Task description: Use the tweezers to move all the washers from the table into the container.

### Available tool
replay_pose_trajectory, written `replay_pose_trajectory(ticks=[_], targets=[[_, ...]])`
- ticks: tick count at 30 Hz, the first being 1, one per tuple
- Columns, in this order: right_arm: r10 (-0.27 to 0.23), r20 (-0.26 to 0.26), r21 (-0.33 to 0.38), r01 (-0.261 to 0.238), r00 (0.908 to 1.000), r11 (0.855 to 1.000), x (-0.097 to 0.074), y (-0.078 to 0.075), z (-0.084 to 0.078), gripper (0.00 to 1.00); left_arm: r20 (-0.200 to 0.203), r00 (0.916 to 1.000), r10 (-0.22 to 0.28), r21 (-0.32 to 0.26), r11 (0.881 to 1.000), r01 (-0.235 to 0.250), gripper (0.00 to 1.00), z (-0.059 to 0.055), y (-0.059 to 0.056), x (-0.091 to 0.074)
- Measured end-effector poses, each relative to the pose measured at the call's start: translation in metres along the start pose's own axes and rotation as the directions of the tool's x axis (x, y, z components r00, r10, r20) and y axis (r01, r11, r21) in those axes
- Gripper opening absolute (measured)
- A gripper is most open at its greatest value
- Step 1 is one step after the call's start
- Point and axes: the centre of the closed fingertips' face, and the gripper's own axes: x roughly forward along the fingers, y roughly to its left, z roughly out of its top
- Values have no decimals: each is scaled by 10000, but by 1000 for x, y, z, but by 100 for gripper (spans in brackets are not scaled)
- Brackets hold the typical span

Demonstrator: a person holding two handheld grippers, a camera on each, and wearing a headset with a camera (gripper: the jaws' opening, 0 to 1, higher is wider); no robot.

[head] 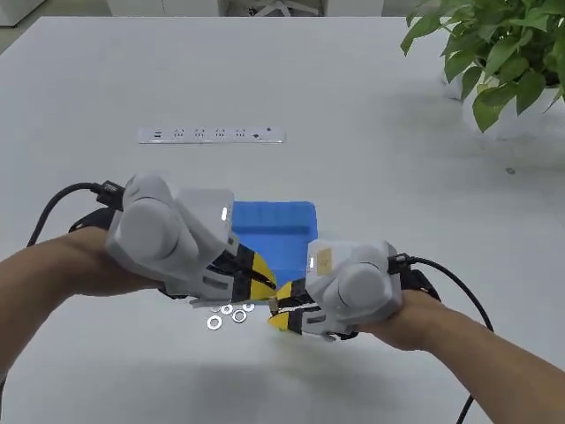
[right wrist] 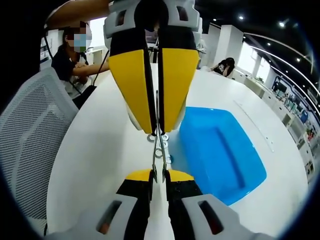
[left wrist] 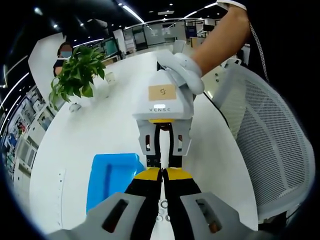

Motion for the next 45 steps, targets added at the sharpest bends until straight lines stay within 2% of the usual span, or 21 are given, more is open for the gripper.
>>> replay_pose_trajectory(ticks=[15, 23, 34, 42, 45], targets=[[-91, -87, -111, 90, 9999, 9999, 5, -12, -6, 12, -54, 10000, 2, -100, 9999, -3, 6, -3, 11, 8], [-66, -107, -85, 65, 9999, 9999, 7, -15, -9, 12, 63, 10000, 53, -279, 9996, -51, 6, -4, 18, 9], [-158, 95, 198, 156, 9998, 9997, 4, -16, -5, 15, 375, 9992, -100, -755, 9971, 128, 6, -3, 23, 9], [-399, 381, 770, 369, 9985, 9964, -1, -22, 2, 15, 365, 9992, -174, -872, 9960, 205, 6, -4, 25, 10], [-376, 344, 818, 346, 9987, 9960, -1, -21, 1, 15, 291, 9994, -208, -868, 9960, 232, 6, -4, 26, 10]])
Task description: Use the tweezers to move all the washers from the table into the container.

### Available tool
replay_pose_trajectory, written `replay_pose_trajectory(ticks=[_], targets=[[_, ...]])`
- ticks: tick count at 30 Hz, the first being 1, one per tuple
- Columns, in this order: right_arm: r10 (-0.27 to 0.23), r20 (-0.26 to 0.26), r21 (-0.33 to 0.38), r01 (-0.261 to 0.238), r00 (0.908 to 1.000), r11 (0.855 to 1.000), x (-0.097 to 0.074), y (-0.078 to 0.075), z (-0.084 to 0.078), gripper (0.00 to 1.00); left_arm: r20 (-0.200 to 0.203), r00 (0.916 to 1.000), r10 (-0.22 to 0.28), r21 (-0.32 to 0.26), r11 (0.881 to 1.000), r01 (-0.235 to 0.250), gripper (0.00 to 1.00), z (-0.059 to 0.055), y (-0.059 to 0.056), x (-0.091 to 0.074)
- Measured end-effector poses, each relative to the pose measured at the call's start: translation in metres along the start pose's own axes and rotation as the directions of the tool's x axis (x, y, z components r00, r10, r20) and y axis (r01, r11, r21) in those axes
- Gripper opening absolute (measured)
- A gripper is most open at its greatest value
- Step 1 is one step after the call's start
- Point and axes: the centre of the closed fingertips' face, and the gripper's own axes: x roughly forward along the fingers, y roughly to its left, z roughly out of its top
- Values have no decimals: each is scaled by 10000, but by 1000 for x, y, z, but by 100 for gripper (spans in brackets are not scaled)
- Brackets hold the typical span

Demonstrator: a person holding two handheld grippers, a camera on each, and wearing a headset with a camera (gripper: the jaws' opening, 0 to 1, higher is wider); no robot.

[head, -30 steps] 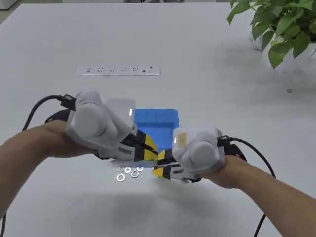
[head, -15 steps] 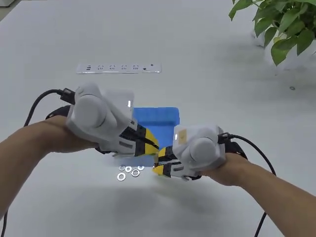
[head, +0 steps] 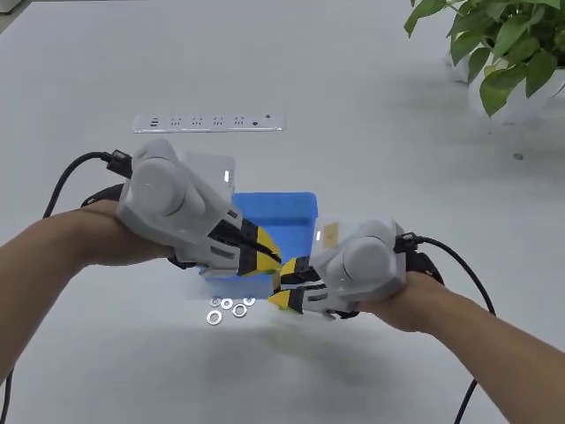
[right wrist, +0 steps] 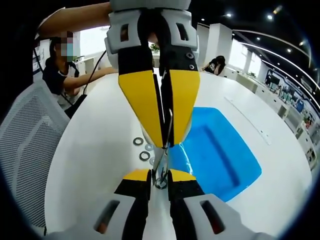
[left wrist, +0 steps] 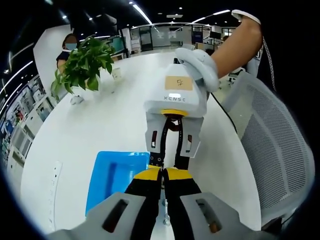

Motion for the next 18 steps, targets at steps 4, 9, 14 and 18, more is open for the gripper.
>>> replay_pose_trajectory(ticks=[4, 9, 14, 18], targets=[[-24, 22, 158, 24, 10000, 9999, 1, 0, 0, 14, -41, 10000, -29, -19, 10000, 29, 6, -1, 0, 0], [14, 34, 278, -15, 10000, 9996, 1, 1, 0, 12, -78, 10000, -58, -12, 10000, 58, 6, -2, -1, 1], [-23, -32, 475, 25, 10000, 9989, 1, 1, 0, 11, -137, 9999, -32, -12, 10000, 32, 6, -2, 0, 1], [-28, -67, 619, 32, 10000, 9981, 1, 1, -1, 10, -182, 9998, -57, 21, 10000, 57, 6, -2, -2, 2]])
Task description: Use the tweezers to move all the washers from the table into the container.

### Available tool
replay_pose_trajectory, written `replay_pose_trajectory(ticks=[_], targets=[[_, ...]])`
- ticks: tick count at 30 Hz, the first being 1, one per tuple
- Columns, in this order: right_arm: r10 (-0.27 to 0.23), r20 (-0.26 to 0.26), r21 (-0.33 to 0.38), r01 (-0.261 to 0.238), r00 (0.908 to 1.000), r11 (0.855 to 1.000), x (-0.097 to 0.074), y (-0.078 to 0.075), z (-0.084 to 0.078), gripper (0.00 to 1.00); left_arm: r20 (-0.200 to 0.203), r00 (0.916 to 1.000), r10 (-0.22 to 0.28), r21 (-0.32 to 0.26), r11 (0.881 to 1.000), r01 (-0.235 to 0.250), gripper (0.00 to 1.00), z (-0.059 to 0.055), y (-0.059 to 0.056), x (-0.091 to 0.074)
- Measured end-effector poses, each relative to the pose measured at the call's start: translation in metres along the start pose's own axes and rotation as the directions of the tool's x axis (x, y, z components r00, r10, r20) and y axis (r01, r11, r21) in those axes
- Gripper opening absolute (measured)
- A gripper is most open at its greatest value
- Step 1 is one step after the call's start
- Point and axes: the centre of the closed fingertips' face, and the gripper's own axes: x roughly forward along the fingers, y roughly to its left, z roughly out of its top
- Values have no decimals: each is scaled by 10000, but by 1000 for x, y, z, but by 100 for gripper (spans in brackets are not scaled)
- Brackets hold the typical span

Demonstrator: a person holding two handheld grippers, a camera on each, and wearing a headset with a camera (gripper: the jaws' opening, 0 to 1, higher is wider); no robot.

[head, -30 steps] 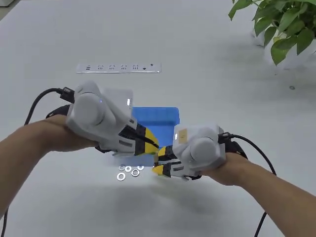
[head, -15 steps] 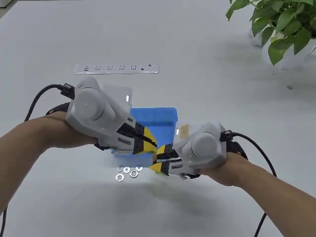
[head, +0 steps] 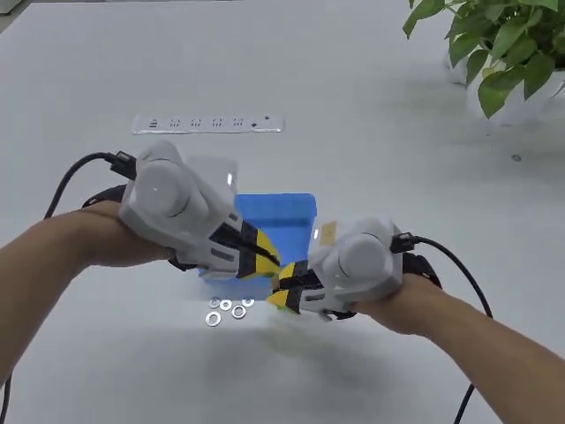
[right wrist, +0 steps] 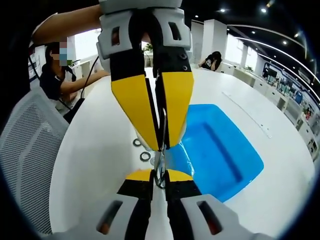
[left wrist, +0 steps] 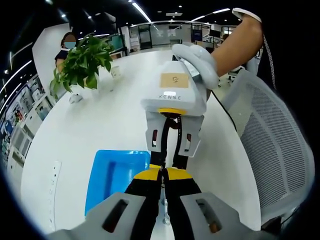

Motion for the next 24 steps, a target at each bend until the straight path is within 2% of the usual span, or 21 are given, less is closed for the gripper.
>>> replay_pose_trajectory(ticks=[16, 24], targets=[[-13, -74, -84, 12, 10000, 10000, -2, 2, 1, 9, -268, 9996, -89, 219, 9997, 95, 6, 0, -3, -2], [-116, 59, -76, 117, 9999, 9999, -7, 4, 9, 9, -461, 9989, -67, 407, 9991, 86, 6, 6, -6, -9]])
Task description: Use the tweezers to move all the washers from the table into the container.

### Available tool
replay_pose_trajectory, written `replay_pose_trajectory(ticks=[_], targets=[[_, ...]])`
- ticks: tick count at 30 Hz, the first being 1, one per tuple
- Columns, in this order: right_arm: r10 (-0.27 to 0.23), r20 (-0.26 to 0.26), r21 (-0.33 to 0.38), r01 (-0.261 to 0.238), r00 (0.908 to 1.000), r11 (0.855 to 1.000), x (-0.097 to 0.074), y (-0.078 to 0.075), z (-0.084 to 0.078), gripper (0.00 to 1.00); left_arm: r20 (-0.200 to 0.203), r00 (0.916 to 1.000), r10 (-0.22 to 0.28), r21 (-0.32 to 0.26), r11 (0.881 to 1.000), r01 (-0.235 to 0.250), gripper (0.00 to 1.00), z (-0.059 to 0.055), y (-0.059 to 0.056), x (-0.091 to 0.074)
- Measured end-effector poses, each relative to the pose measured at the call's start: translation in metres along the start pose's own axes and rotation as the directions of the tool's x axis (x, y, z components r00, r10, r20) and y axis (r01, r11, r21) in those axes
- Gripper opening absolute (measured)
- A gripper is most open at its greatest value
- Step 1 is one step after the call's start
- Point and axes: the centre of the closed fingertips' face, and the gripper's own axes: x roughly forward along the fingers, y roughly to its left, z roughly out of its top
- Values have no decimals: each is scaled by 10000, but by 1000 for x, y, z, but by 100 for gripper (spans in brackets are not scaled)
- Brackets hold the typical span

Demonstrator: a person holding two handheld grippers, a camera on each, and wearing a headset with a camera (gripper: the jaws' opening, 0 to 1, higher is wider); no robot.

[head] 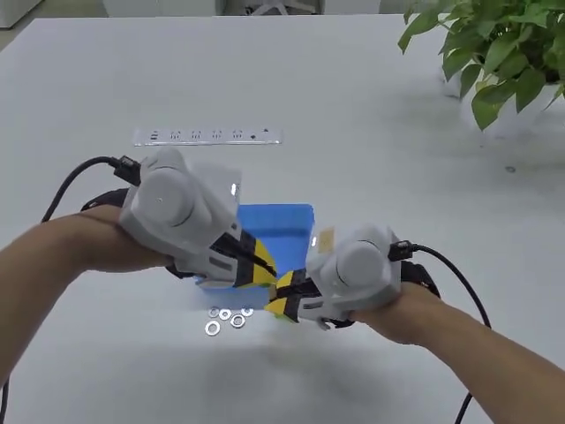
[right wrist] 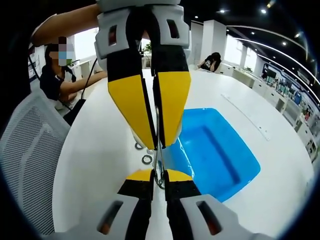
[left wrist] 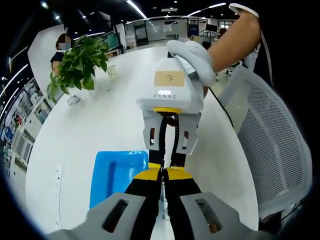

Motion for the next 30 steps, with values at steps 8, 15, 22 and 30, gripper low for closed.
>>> replay_pose_trajectory(ticks=[8, 15, 22, 30], targets=[[-73, 68, -156, 74, 9999, 9999, -9, 4, 10, 9, -35, 10000, 36, 148, 9999, -35, 6, 8, -4, -10], [-168, 99, -321, 171, 9998, 9993, -17, 2, 21, 9, -151, 9998, 98, 335, 9994, -93, 6, 18, -3, -19], [-347, 226, -492, 358, 9991, 9982, -28, -3, 36, 9, -117, 9998, 185, 437, 9989, -180, 6, 29, 2, -32], [-509, 283, -744, 529, 9983, 9958, -36, -10, 48, 9, -167, 9994, 309, 615, 9977, -298, 6, 38, 9, -43]])
